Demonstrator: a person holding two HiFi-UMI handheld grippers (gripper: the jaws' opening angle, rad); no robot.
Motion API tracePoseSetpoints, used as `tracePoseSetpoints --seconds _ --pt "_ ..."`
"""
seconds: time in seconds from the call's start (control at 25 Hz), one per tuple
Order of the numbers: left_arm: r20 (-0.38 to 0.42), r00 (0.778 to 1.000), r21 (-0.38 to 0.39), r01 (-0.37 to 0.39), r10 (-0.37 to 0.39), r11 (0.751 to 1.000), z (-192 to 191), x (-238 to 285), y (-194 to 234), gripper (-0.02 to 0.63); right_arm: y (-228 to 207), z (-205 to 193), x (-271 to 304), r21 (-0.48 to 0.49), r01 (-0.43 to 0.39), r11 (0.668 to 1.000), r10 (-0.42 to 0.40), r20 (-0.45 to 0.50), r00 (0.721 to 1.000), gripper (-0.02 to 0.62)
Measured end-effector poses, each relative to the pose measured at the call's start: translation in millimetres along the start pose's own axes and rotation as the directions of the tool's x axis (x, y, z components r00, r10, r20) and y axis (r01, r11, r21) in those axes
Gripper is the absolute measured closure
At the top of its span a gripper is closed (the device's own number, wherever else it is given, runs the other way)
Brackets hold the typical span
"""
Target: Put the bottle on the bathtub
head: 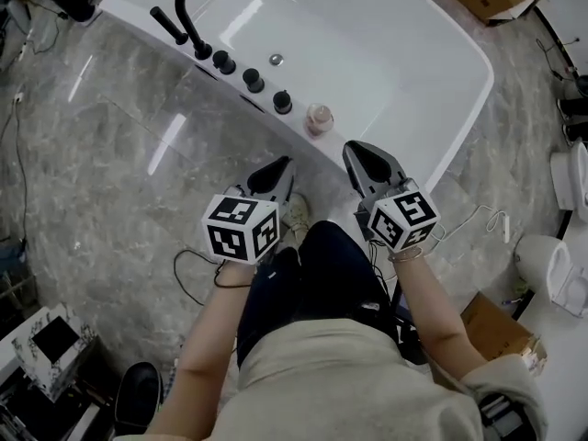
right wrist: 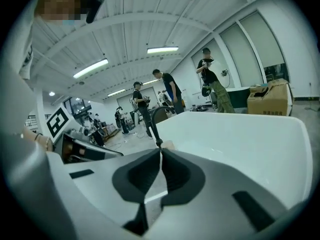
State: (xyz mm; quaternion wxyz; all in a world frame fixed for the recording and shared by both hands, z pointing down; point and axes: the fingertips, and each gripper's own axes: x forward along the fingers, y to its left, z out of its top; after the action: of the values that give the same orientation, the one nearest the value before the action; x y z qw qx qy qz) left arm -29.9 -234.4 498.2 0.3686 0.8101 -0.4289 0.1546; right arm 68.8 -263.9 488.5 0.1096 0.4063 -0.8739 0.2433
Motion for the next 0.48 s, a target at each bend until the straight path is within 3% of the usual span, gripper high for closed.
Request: tracePoseSetpoints --seconds 0.2,0.28,0.48 --pt "0.028 1.0 -0.005 0.002 -0.002 1.0 12.4 -16.9 -20.9 0.579 41.3 35.2 -24.0 0.137 -0.203 0.97 0.193 0.084 0.978 0.597" --pt "0.057 0.998 -0.015 0.013 -0.012 1.0 20.7 -25.6 -31.0 0.579 53.6 51.4 -34.1 0.157 -0.247 0.956 0.229 0.124 0.965 0.597" --pt "0.109 0.993 0.042 0.05 -0.054 0.998 42.6 -45.7 -59.6 0.58 65.4 83.6 -46.8 0.194 -0.186 0.963 0.161 0.137 0.977 0.597"
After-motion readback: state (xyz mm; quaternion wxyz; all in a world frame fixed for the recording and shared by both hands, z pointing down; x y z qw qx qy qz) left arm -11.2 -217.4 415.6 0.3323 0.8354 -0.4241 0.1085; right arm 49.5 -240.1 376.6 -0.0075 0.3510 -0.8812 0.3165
